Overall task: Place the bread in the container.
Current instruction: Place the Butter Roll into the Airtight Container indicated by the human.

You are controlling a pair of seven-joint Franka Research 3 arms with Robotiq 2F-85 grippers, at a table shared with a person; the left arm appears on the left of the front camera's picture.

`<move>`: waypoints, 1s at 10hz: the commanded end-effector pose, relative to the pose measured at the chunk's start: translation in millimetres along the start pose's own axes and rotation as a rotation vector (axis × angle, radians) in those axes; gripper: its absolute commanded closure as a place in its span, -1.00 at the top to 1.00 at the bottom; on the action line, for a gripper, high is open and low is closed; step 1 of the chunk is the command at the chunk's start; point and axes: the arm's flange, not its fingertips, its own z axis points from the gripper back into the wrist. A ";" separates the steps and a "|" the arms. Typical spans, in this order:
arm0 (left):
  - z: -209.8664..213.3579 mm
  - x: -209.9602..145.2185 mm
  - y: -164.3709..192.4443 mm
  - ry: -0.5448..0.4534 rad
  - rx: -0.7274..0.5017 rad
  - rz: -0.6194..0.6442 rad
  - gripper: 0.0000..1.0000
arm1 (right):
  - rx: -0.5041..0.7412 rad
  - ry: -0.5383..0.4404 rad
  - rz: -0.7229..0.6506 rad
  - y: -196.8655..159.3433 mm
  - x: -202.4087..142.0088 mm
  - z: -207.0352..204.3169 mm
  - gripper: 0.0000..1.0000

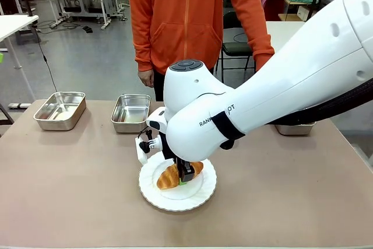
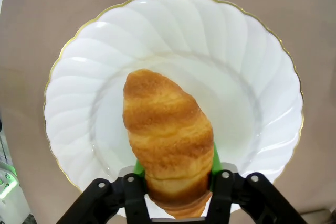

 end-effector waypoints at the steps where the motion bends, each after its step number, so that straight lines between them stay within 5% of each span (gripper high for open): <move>1: 1.2 0.4 -1.9 -0.004 0.001 -0.004 1.00 | 0.005 0.002 0.001 0.8 0.0 -2.1 -0.32; 6: 1.2 0.4 -1.9 -0.004 0.001 -0.004 1.00 | -0.048 -0.005 -0.058 -3.3 1.8 20.1 -0.32; 9: 1.2 0.4 -1.9 -0.004 0.001 -0.004 1.00 | -0.183 -0.005 -0.330 10.3 -16.9 115.1 -0.32; 10: 1.2 0.4 -1.9 -0.004 0.001 -0.004 1.00 | -0.197 0.014 -0.537 7.4 -39.2 142.4 -0.32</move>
